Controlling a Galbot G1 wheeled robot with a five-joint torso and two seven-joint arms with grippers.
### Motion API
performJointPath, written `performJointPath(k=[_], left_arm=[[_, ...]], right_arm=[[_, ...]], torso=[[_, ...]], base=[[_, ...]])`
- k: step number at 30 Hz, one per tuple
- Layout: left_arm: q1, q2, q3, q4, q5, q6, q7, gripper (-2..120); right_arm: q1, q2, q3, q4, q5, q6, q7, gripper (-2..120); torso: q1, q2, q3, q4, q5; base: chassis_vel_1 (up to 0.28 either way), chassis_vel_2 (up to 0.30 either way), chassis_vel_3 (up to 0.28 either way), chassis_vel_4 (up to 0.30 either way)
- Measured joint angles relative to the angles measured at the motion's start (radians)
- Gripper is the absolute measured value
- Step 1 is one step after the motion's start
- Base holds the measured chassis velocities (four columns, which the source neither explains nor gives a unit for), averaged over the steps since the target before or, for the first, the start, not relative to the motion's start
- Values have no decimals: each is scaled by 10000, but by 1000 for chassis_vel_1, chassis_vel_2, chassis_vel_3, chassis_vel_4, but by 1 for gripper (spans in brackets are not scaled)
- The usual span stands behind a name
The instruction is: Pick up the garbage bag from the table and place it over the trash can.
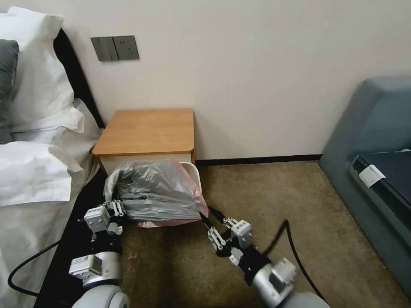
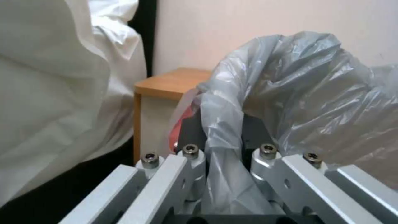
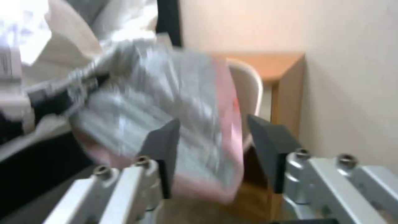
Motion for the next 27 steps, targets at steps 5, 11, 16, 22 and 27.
performJointPath(k=[5, 11, 16, 22, 27], left_arm=[[53, -44, 159, 72, 257, -141, 95, 9], [183, -54, 221, 35, 442, -226, 144, 9], [299, -72, 247, -36, 578, -296, 154, 9], [389, -81, 269, -108, 658, -365, 172, 9], [418, -100, 296, -161, 671, -367, 182, 9]], right_arm=[[1026, 126, 255, -191, 805, -130, -268, 67], [2133, -69, 29, -927, 1825, -427, -432, 87], [2916, -279, -424, -1322, 2828, -854, -460, 99], [3668, -392, -824, -1661, 3393, -1147, -464, 99], [4115, -428, -1094, -1907, 3559, -1282, -477, 97]], torso=[[0, 0, 0, 1, 3], [0, 0, 0, 2, 2], [0, -1, 1, 1, 1], [0, 0, 0, 1, 0], [0, -1, 0, 1, 1]], base=[[0, 0, 0, 0], [0, 0, 0, 0], [0, 0, 0, 0], [0, 0, 0, 0], [0, 0, 0, 0]])
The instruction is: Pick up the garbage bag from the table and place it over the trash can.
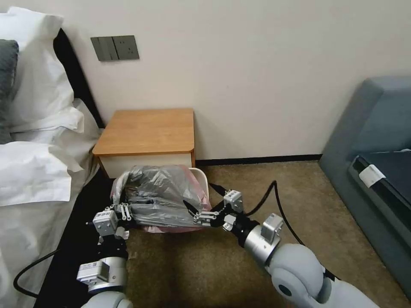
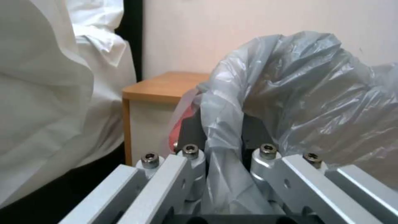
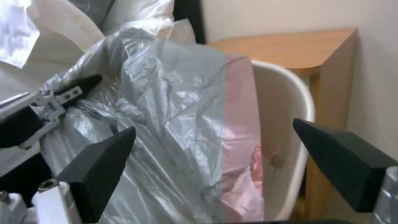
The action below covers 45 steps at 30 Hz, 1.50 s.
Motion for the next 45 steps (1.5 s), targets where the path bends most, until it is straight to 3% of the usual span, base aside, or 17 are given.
performJointPath(k=[3, 10, 28, 45], left_arm=[[24, -7, 46, -20, 23, -4, 6, 9], [38, -18, 54, -24, 40, -10, 12, 9], [-8, -31, 66, 55, 40, -4, 24, 9], [64, 17, 32, 134, 38, -88, 53, 9]], right_arm=[[205, 5, -152, -175, 21, -23, 2, 93], [480, 94, -453, -510, -8, -35, 19, 70], [491, 238, -483, -574, -236, 27, 30, 1], [561, 105, 317, -723, -265, 230, 116, 0]], torso=[[0, 0, 0, 0, 0], [0, 0, 0, 0, 0], [0, 0, 0, 0, 0], [0, 0, 0, 0, 0]], base=[[0, 0, 0, 0], [0, 0, 0, 0], [0, 0, 0, 0], [0, 0, 0, 0]])
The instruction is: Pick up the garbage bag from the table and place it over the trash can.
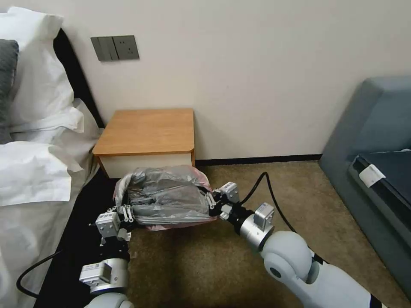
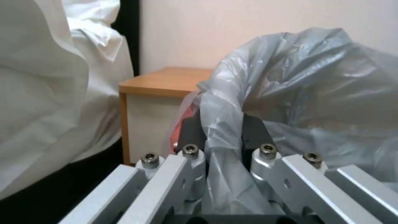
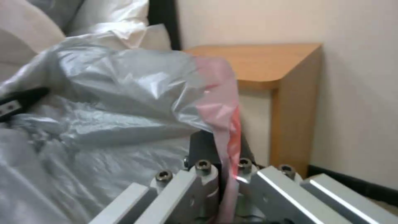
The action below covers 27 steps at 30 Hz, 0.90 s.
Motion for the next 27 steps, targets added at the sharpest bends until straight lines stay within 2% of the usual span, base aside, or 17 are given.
performJointPath(k=[14, 23, 27], left_arm=[[94, 19, 10, 13, -283, -197, 163, 9], [166, 110, 79, -560, -1542, 304, 254, 9], [183, 135, 125, -958, -2506, 813, 257, 9]], right_arm=[[-157, -343, 684, -273, 46, 191, -44, 0], [-299, -431, 852, -587, -99, 292, -129, 0], [-422, -490, 851, -669, -203, 346, -199, 0]], torso=[[1, 0, 0, 0, 0], [0, 0, 0, 0, 0], [1, 0, 0, 0, 0]], base=[[0, 0, 0, 0], [0, 0, 0, 0], [0, 0, 0, 0]])
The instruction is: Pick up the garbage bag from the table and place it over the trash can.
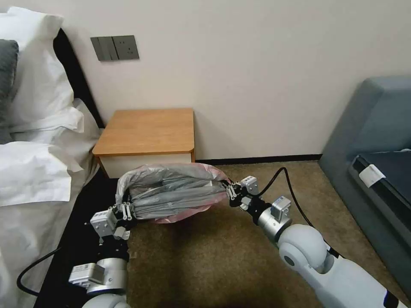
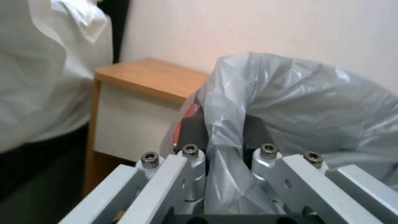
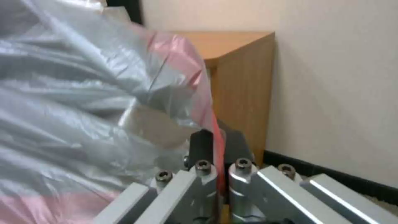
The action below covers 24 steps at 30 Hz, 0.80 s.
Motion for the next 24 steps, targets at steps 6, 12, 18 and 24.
performJointPath(k=[6, 12, 18, 24], left_arm=[[32, -56, 229, -422, -1123, 667, -55, 9], [65, -86, 369, -744, -2146, 1392, -265, 10], [79, -146, 393, -917, -2866, 1849, -524, 10], [84, -273, 626, -968, -3098, 1998, -640, 11]], right_arm=[[-153, 15, -221, -134, -260, 212, -224, 0], [-235, 110, -359, -282, -1041, 529, -374, 0], [-270, 209, -391, -585, -2495, 1233, -456, 0], [-315, 278, -412, -943, -3941, 1843, -603, 0]], torso=[[0, 0, 0, 0, -1], [0, 0, 0, 0, 0], [0, 0, 0, 0, -1], [0, 0, 0, 0, -1]], base=[[0, 0, 0, 0], [0, 0, 0, 0], [0, 0, 0, 0], [0, 0, 0, 0]])
